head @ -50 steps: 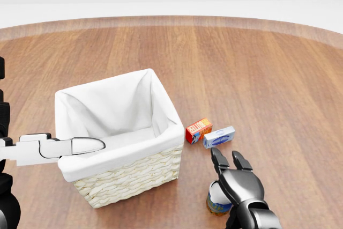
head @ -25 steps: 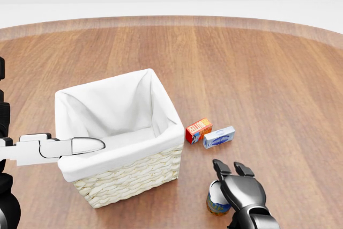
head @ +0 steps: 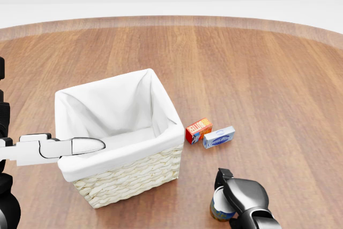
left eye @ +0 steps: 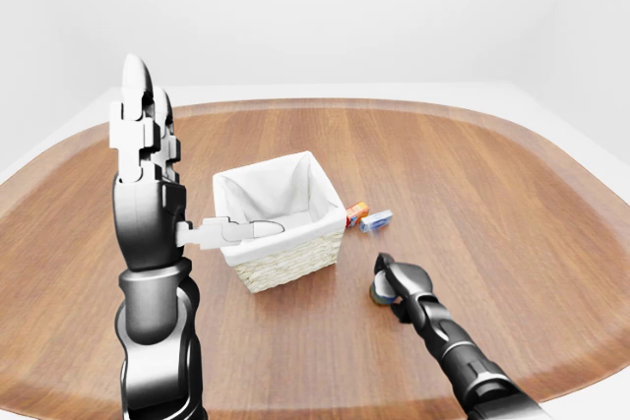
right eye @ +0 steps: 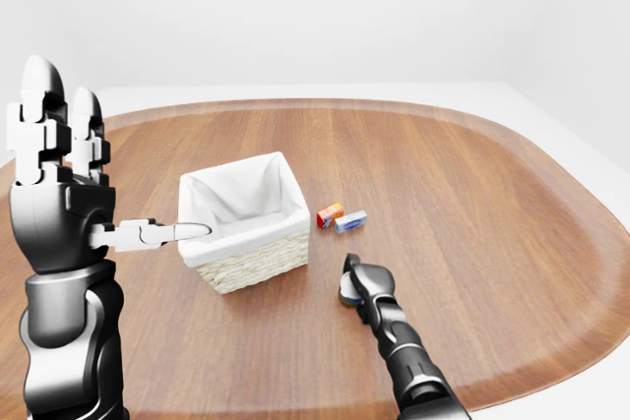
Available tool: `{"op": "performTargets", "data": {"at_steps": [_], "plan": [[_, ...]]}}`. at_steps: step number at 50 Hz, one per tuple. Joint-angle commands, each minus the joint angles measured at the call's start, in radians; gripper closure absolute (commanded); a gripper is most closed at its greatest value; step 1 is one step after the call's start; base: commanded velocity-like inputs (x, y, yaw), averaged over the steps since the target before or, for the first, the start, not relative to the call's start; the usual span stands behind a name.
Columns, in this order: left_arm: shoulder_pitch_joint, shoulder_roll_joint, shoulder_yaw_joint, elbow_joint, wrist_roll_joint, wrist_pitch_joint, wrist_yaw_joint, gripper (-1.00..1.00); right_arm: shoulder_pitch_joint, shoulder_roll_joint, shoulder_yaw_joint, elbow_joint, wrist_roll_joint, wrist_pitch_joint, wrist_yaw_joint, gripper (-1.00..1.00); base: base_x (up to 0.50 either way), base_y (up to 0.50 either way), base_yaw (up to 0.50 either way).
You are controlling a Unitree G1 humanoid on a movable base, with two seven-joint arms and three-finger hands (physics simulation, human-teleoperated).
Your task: Pick up the alphabet soup and put it in the basket.
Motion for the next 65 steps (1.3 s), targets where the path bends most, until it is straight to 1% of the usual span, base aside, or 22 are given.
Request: {"op": "performTargets", "data": {"at_steps": [1,6,13,20,22,23,24,26,28,33,37,45,46,47,48,50,51,53,55,57,60,65], "plan": [[-0.001,0.0,-0.001,-0.005,0.001,0.0,-0.001,-1.0,0.001,-0.004,-0.009,-0.001,-0.021,0.0,-0.011,0.97,0.0,0.0,0.0],[0.001,0.0,0.0,-0.007,0.004,0.0,0.0,-1.0,0.045,-0.008,-0.015,-0.122,-0.028,0.0,0.049,0.97,0.0,0.0,0.0],[0.0,0.0,0.001,0.0,0.001,0.0,0.0,-1.0,0.027,-0.009,-0.021,-0.105,-0.032,0.0,0.046,0.97,0.0,0.0,0.0],[-0.002,0.001,0.002,0.006,-0.001,0.0,0.0,-1.0,0.091,-0.006,-0.037,-0.291,-0.031,0.0,0.152,0.96,0.0,0.0,0.0],[-0.001,0.001,0.002,0.009,-0.002,0.0,0.001,-1.0,0.114,0.006,-0.052,-0.346,0.006,0.003,0.211,0.96,0.0,0.0,0.0],[-0.001,0.001,0.002,0.009,-0.002,0.0,0.001,-1.0,0.116,0.006,-0.052,-0.35,0.006,0.004,0.214,0.96,0.0,0.0,0.0],[-0.002,0.001,0.001,0.002,-0.001,0.0,0.001,-1.0,0.127,-0.004,-0.042,-0.399,-0.026,0.016,0.227,0.96,0.0,0.0,0.0],[-0.002,0.001,0.001,0.002,0.0,0.0,0.001,-1.0,0.144,0.009,-0.064,-0.478,0.013,0.024,0.289,0.96,0.0,0.0,0.0],[-0.001,0.0,0.001,0.001,0.0,0.0,0.001,-1.0,0.157,0.004,-0.06,-0.536,-0.009,0.039,0.321,0.95,0.0,0.0,0.0],[-0.001,0.001,0.001,0.004,-0.001,0.0,0.0,-1.0,0.173,0.014,-0.075,-0.616,0.012,0.045,0.389,0.95,0.0,0.0,0.0],[-0.001,0.0,0.0,-0.001,0.001,0.0,0.0,-1.0,0.204,0.019,-0.077,-0.737,0.002,0.066,0.469,0.95,0.0,0.0,0.0],[0.0,0.0,-0.001,-0.008,0.002,0.0,-0.002,-1.0,0.224,0.028,-0.103,-0.872,0.03,0.083,0.563,0.95,0.0,0.0,0.0],[0.0,0.0,-0.001,-0.01,0.002,0.0,-0.002,-1.0,0.238,0.032,-0.102,-0.923,0.036,0.094,0.604,0.95,0.0,0.0,0.0],[0.0,0.0,-0.001,-0.01,0.002,0.0,-0.002,-1.0,0.239,0.032,-0.102,-0.926,0.036,0.094,0.607,0.95,0.0,0.0,0.0],[0.001,0.0,-0.001,-0.007,0.002,0.0,-0.002,-1.0,0.242,0.042,-0.105,-0.969,0.054,0.104,0.637,0.95,0.0,0.0,0.0],[0.001,-0.001,0.0,-0.001,0.0,0.0,-0.002,-1.0,0.235,0.047,-0.105,-1.021,0.067,0.123,0.68,0.94,0.0,0.0,0.0],[0.001,-0.001,0.0,0.001,0.0,0.0,-0.002,-1.0,0.234,0.044,-0.1,-1.043,0.08,0.106,0.7,0.95,0.0,0.0,0.0],[0.001,-0.001,-0.001,-0.006,0.001,0.0,-0.002,-1.0,0.218,0.057,-0.098,-1.107,0.073,0.133,0.744,0.95,0.0,0.0,0.0],[0.001,-0.001,-0.001,-0.006,0.001,0.0,-0.002,-1.0,0.218,0.058,-0.098,-1.108,0.074,0.135,0.745,0.95,0.0,0.0,0.0],[0.001,0.0,0.0,0.003,-0.001,0.0,-0.001,-1.0,0.162,0.062,-0.104,-1.183,0.068,0.173,0.814,0.96,0.0,0.0,0.0],[-0.001,0.0,0.0,0.003,-0.002,0.0,-0.001,-1.0,0.115,0.061,-0.107,-1.26,0.056,0.175,0.9,0.96,0.0,0.0,0.0],[-0.001,0.0,0.0,-0.001,-0.001,0.0,-0.002,-1.0,0.09,0.063,-0.106,-1.308,0.045,0.175,0.918,0.95,0.0,0.0,0.0]]}}
